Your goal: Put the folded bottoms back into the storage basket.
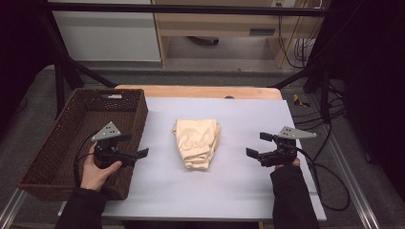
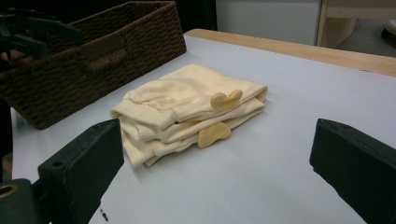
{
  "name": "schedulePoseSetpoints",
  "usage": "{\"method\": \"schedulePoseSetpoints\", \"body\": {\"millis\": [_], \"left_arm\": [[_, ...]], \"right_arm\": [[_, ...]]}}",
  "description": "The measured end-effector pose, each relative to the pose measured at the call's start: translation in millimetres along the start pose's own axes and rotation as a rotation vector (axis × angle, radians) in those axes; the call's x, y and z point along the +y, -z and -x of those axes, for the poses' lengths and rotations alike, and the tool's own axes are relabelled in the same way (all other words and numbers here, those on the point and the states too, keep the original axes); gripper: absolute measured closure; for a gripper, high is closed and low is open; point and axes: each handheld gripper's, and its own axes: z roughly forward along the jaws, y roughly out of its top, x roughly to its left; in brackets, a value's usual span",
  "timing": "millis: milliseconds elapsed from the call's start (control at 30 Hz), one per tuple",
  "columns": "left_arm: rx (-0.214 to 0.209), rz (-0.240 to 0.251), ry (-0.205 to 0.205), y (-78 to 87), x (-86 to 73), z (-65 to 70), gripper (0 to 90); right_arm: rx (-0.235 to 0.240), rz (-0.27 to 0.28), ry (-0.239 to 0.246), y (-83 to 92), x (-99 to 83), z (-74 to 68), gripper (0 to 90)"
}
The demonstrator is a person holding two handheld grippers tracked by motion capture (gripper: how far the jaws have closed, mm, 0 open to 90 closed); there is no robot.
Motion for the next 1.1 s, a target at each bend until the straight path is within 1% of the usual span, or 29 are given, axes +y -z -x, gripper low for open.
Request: {"method": "schedulePoseSetpoints", "body": {"millis": [233, 400, 667, 767, 1100], "left_arm": [[0.002, -0.005, 0.0, -0.4, 1.2, 1.1, 5.6], [-0.006, -0.006, -0.001, -0.7, 2.5, 2.9, 5.4], [-0.002, -0.008, -0.004, -0.4, 4.3, 3.7, 5.0], [-0.006, -0.008, -0.001, 0.3, 4.9, 3.7, 4.8], [0.008, -0.012, 0.016, 2.3, 9.0, 4.6, 3.3]], "right_arm": [[0.001, -0.001, -0.003, -0.4, -0.6, 0.5, 3.3], [0.001, 0.001, -0.002, 0.2, -0.5, 0.7, 3.3], [0.004, 0.004, -0.006, 1.5, -0.9, 1.6, 3.3], [0.004, 0.005, -0.007, 1.4, -0.9, 1.5, 3.3], [0.0, -0.002, -0.006, 0.9, -1.1, 1.6, 3.3]]}}
